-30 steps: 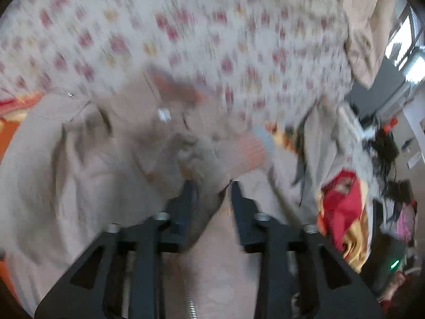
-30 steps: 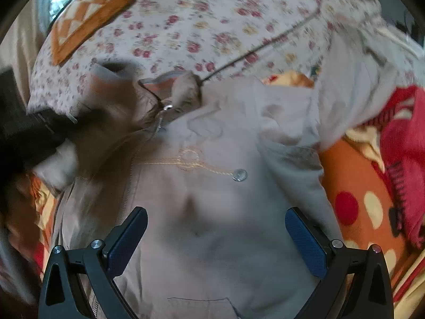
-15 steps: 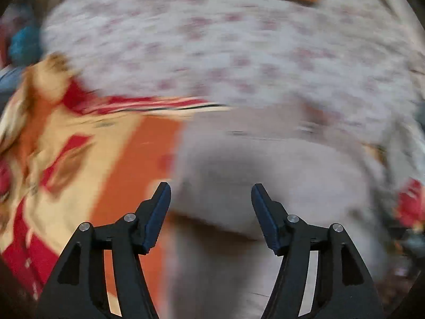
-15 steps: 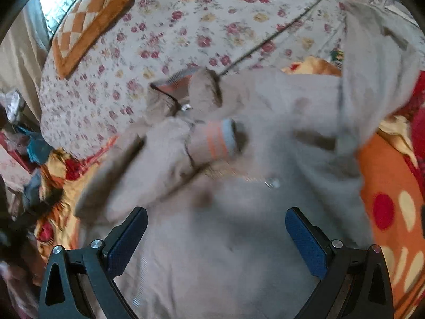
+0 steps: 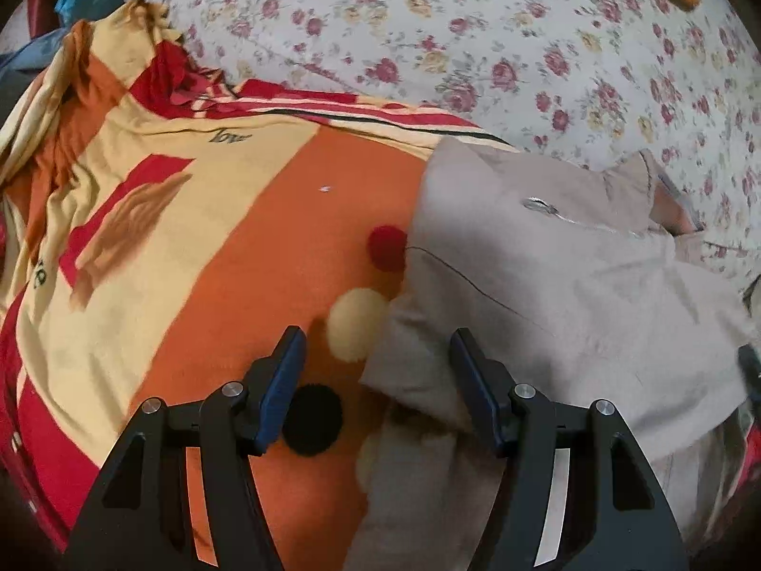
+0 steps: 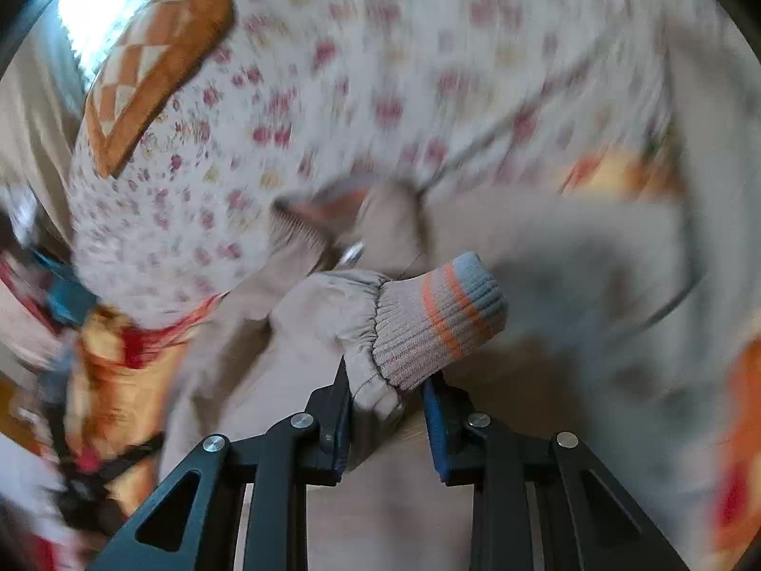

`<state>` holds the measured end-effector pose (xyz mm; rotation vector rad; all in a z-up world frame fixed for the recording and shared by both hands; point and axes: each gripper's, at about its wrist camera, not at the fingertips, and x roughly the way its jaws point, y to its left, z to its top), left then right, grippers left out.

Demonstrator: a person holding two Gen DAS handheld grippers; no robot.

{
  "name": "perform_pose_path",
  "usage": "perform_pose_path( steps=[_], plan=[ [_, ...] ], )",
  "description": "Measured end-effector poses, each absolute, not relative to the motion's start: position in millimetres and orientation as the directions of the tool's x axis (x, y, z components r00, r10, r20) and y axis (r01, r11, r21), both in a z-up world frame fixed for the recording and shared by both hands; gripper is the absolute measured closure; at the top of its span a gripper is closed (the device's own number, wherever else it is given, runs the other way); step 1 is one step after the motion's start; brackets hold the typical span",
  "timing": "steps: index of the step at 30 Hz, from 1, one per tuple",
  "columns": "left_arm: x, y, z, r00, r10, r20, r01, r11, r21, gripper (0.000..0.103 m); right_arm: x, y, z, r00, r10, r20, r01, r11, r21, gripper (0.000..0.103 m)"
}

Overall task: Fold large clothes
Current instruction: 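Grasp the other sleeve cuff with the right gripper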

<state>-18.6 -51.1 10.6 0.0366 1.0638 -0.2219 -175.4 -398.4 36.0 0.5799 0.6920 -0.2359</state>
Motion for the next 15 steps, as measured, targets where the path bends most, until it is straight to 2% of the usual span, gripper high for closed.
perform_pose_path(
  steps=[1, 3, 6, 7, 8, 9, 10, 12, 15],
  plan=[
    [-17, -54, 9, 0.466, -0.162, -0.870, 0.209, 0.976, -0.070, 0.040, -183, -401, 40, 0.755, -0.073, -0.652, 0.414, 0.824, 0.388, 0.078],
    [-19, -62, 6, 0.476, -0.131, -0.870, 0.221, 0.975, -0.026, 0.040, -181, -408, 33, 0.727, -0.090, -0.681, 0.441, 0.822, 0.361, 0.078],
    [-25, -66, 9, 0.494, -0.120, -0.861, 0.233, 0.973, -0.002, 0.040, -173, -419, 11, 0.587, -0.010, -0.809, 0.478, 0.812, 0.336, 0.077],
    [-28, -65, 12, 0.501, -0.125, -0.856, 0.239, 0.971, -0.002, 0.040, -180, -421, 13, 0.582, 0.013, -0.813, 0.475, 0.806, 0.353, 0.071],
    [-31, -65, 15, 0.509, -0.128, -0.851, 0.243, 0.970, -0.001, 0.040, -188, -423, 19, 0.594, -0.001, -0.805, 0.475, 0.808, 0.350, 0.064],
    [-34, -65, 19, 0.517, -0.134, -0.845, 0.247, 0.969, -0.002, 0.040, -199, -423, 29, 0.599, -0.051, -0.799, 0.490, 0.813, 0.315, 0.049],
    [-36, -66, 21, 0.523, -0.140, -0.841, 0.250, 0.968, -0.006, 0.040, -208, -424, 37, 0.602, -0.099, -0.792, 0.507, 0.814, 0.284, 0.042],
    [-40, -68, 26, 0.530, -0.165, -0.832, 0.259, 0.966, -0.027, 0.040, -229, -425, 58, 0.615, -0.225, -0.756, 0.559, 0.800, 0.217, 0.042],
    [-46, -76, 30, 0.532, -0.205, -0.821, 0.290, 0.956, -0.050, 0.040, -234, -427, 73, 0.674, -0.220, -0.706, 0.522, 0.818, 0.243, 0.042]
  ],
)
